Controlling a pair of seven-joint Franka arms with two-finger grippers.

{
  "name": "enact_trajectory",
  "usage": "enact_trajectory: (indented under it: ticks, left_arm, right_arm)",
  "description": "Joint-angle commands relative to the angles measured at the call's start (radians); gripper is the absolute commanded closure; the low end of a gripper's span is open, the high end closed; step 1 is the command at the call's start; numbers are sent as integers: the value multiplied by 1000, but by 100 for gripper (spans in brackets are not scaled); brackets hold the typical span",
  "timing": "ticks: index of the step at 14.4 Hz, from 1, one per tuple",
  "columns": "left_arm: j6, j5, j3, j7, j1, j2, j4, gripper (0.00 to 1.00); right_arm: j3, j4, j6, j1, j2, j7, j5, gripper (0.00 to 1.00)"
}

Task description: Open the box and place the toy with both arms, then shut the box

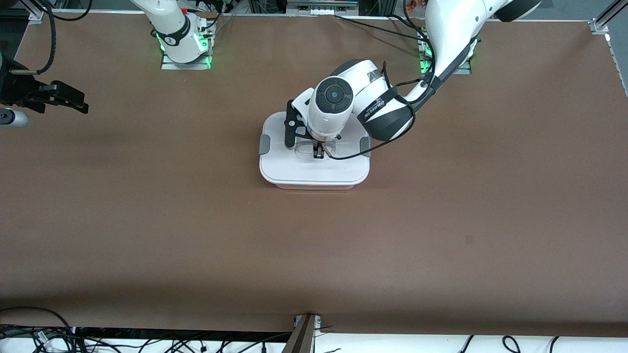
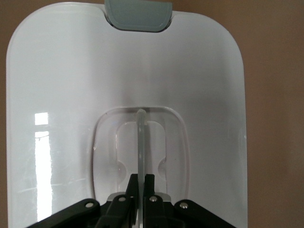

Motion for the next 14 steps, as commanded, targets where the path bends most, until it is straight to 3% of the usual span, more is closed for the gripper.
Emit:
enact_trajectory:
  ticks: [1,2,3,4,9,14]
  left_arm:
    - [-12,21,6,3,-9,6,-10,100]
    - [-14,22,8,3,-9,6,-8,100]
    - [-15,23,6,0,-7,1,-8,54]
    - [-23,21,5,-3,-3,-8,-8,1]
    - [-145,7,2,-66,22,-123,4,0]
    - [-384,21,20,-362,113,-241,35,0]
  right_arm:
    - [-7,12,-1,4,3,-2,18,0]
    - [-7,12,1,4,3,-2,18,0]
    - [-7,12,1,4,3,-2,18,0]
    - [-7,12,1,4,3,-2,18,0]
    - [-7,12,1,2,4,-2,18,0]
    - [-7,12,1,4,3,-4,17,0]
